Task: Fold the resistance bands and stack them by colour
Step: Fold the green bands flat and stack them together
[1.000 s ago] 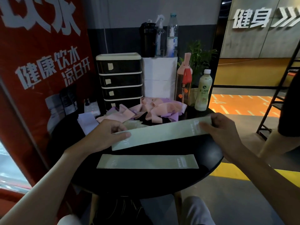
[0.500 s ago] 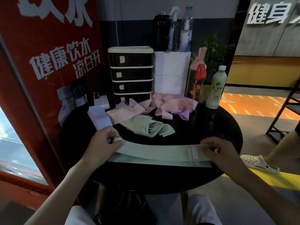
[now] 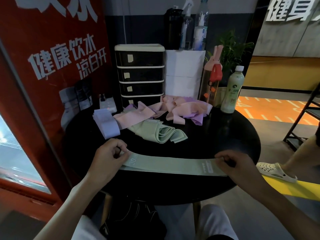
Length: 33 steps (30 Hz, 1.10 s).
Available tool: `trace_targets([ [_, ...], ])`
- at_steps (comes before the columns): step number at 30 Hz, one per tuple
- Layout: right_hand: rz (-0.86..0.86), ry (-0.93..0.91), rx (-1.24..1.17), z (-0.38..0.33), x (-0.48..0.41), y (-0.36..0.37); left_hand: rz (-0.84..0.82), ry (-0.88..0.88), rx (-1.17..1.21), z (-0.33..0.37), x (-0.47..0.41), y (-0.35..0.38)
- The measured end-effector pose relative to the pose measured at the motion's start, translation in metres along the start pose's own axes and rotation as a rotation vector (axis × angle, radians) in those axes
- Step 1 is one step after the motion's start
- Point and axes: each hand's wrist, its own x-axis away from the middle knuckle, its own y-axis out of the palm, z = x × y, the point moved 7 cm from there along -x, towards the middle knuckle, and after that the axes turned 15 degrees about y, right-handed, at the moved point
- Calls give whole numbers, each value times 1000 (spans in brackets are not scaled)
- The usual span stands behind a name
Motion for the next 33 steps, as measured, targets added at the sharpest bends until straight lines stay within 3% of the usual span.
trace_targets([
  [17, -13, -83, 157, -4, 3, 3, -101, 120, -274, 14, 2, 3],
  [23, -58, -79, 180, -4, 0, 5, -367, 109, -440, 8, 6, 19],
  [29, -36, -93, 124, -29, -13, 10, -294, 138, -418, 19, -5, 24],
  [33, -68, -216, 57, -79, -24, 40, -261, 170, -431, 28, -27, 39],
])
